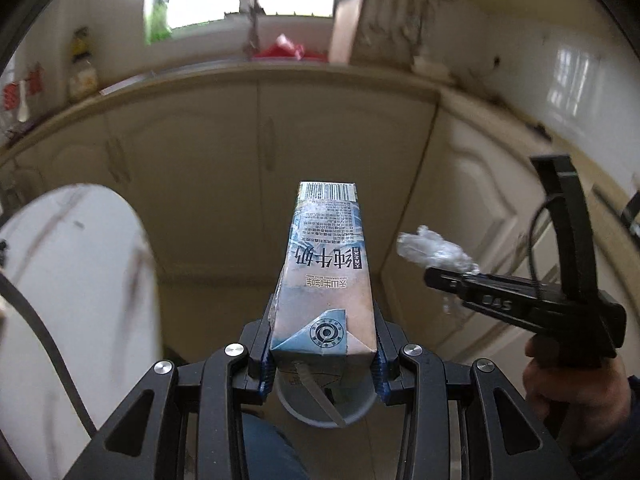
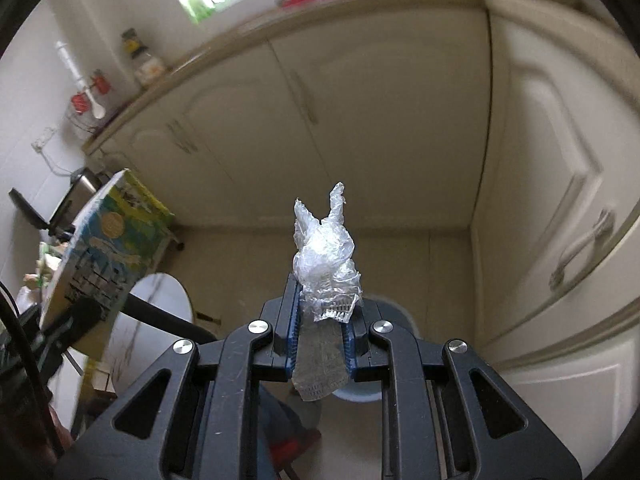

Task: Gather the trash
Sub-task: 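Carry the carton and plastic to the bin and open both tools, then bring both open tools back up to the table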

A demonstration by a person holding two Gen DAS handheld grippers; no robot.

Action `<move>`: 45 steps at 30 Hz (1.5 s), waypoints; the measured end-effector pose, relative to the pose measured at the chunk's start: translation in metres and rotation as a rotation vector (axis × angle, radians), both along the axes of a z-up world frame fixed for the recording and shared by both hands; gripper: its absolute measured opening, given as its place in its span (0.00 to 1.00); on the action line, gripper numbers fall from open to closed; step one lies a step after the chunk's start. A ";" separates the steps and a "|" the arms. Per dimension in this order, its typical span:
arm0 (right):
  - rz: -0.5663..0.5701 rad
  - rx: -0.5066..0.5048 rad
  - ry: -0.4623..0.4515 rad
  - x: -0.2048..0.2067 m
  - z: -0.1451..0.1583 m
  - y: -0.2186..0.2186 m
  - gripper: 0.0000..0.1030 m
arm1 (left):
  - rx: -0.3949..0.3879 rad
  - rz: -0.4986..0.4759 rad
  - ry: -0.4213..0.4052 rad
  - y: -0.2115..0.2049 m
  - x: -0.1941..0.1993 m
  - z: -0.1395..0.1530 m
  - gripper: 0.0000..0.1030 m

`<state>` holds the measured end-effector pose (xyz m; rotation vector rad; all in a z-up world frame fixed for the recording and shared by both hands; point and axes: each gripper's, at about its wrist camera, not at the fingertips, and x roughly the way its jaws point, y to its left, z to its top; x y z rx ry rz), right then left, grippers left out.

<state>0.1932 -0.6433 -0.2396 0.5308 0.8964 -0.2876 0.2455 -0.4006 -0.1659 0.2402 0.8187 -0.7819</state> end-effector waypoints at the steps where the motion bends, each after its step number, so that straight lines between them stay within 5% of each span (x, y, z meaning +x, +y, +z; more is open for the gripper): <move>1: -0.001 0.013 0.017 0.002 -0.011 -0.003 0.17 | 0.024 -0.008 0.018 -0.009 0.004 -0.012 0.33; 8: -0.018 0.167 0.152 0.022 -0.110 -0.019 0.17 | 0.143 0.002 0.169 -0.050 0.058 -0.087 0.33; 16: -0.017 0.259 0.206 0.040 -0.165 -0.027 0.20 | 0.239 -0.008 0.283 -0.093 0.106 -0.148 0.35; 18: -0.026 0.271 0.223 0.042 -0.176 -0.031 0.22 | 0.254 -0.011 0.309 -0.102 0.115 -0.158 0.43; 21: -0.045 0.302 0.244 0.044 -0.190 -0.036 0.38 | 0.255 0.010 0.302 -0.112 0.119 -0.163 0.58; 23: -0.061 0.314 0.245 0.040 -0.195 -0.038 0.65 | 0.255 0.017 0.294 -0.117 0.119 -0.164 0.62; 26: -0.091 0.302 0.247 0.034 -0.193 -0.039 0.86 | 0.253 0.027 0.275 -0.115 0.115 -0.161 0.67; 31: -0.157 0.289 0.224 0.015 -0.181 -0.043 1.00 | 0.237 0.015 0.210 -0.110 0.095 -0.147 0.74; 37: -0.177 0.236 0.180 0.003 -0.139 -0.039 1.00 | 0.167 0.021 0.129 -0.088 0.058 -0.109 0.78; 40: -0.185 0.197 0.106 -0.004 -0.096 -0.030 1.00 | 0.107 0.018 0.057 -0.069 0.042 -0.076 0.79; 45: -0.190 0.142 -0.048 -0.010 -0.019 -0.010 1.00 | -0.001 0.057 -0.116 -0.032 0.007 -0.011 0.95</move>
